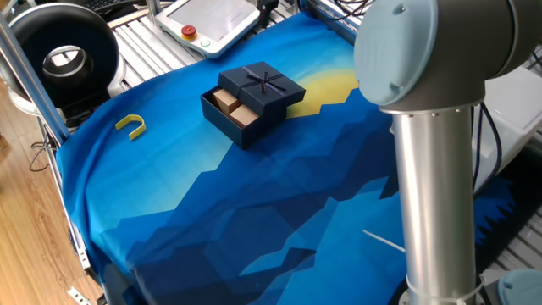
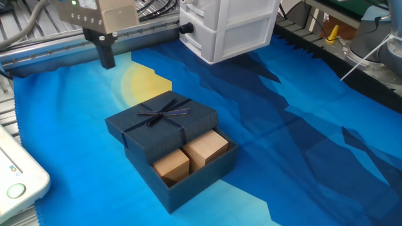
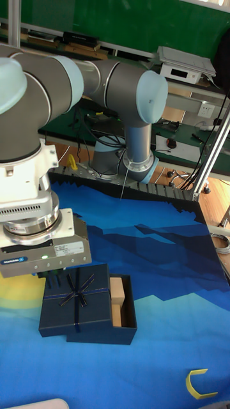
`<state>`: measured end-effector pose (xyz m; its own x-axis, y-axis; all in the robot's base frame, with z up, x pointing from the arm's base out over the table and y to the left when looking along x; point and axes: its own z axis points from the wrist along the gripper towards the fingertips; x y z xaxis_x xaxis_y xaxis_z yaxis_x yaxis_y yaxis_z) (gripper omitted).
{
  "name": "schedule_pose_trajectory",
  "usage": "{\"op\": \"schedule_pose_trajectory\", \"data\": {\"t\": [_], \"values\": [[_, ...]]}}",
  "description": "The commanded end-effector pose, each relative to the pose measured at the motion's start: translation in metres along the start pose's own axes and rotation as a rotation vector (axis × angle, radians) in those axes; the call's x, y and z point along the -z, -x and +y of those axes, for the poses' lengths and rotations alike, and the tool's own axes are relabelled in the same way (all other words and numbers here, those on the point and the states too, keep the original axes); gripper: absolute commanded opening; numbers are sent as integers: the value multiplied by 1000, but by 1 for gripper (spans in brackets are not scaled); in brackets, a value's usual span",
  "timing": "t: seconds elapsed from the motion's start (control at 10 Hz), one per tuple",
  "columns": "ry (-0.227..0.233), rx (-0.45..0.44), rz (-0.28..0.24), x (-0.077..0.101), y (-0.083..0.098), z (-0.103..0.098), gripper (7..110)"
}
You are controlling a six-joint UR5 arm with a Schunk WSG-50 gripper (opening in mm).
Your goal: Slide the outer casing onto the gift box
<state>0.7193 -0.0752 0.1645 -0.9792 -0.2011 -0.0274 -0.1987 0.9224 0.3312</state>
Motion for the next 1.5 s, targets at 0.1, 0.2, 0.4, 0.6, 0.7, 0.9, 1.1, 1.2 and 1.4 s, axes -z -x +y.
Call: {"op": "schedule_pose_trajectory", "data": {"t": [0.1,0.2,0.4,0.6,0.7,0.9,1.1,1.2,1.4], "values": [[95,3,-4,3,0,24,7],[38,-31,25,2,-7,10,7],[102,-75,162,6,-40,27,7],[62,-31,232,8,-58,12,7],[91,-10,227,7,-57,-13,7],[58,7,218,11,-55,-57,7],[83,-55,232,13,-63,-70,7],[70,-93,183,5,-55,-79,7],[63,-134,137,-10,-46,-83,7]]}}
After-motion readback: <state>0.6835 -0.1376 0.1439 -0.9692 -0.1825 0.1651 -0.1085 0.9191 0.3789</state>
